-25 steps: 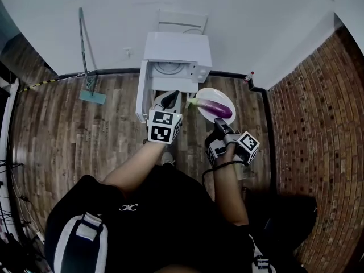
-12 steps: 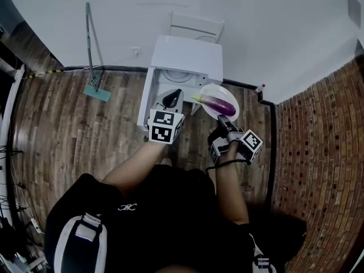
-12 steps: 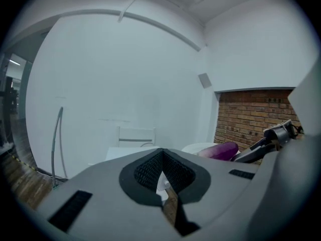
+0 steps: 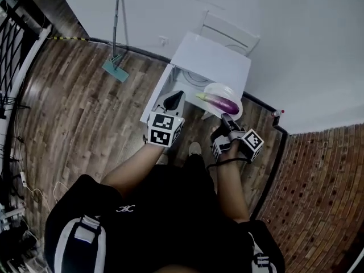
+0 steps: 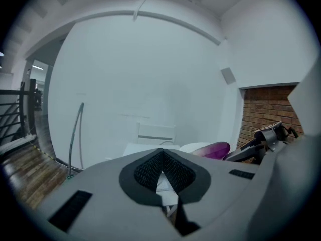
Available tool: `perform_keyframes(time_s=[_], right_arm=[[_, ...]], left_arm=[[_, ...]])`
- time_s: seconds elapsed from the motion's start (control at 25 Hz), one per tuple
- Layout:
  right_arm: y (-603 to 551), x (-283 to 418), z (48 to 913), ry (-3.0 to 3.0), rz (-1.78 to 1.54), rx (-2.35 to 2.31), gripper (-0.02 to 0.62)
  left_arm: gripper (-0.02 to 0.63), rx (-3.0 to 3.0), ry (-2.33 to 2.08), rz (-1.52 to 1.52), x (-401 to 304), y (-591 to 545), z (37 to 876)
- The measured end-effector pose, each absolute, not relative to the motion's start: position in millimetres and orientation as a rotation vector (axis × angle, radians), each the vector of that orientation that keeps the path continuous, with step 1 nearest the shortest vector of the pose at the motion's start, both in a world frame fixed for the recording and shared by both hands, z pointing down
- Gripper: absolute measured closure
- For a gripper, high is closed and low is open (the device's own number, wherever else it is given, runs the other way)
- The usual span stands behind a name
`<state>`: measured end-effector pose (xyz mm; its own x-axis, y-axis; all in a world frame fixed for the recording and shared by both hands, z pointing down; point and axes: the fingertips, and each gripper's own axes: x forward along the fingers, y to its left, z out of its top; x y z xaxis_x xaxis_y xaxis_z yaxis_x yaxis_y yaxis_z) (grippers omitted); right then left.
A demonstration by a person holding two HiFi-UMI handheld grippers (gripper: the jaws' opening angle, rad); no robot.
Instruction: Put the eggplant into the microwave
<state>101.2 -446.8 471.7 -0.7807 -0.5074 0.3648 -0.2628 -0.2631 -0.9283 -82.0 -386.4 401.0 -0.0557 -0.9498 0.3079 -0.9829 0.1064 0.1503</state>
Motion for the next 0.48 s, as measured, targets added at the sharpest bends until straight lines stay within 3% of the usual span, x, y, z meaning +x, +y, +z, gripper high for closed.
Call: perform_keyframes(time_s=[0.48], right_arm=[[-527, 54, 516, 2.144, -2.407, -0.731, 0.566]], left_arm=[[0.609, 1.554, -2.260, 0.130, -87, -413, 444]])
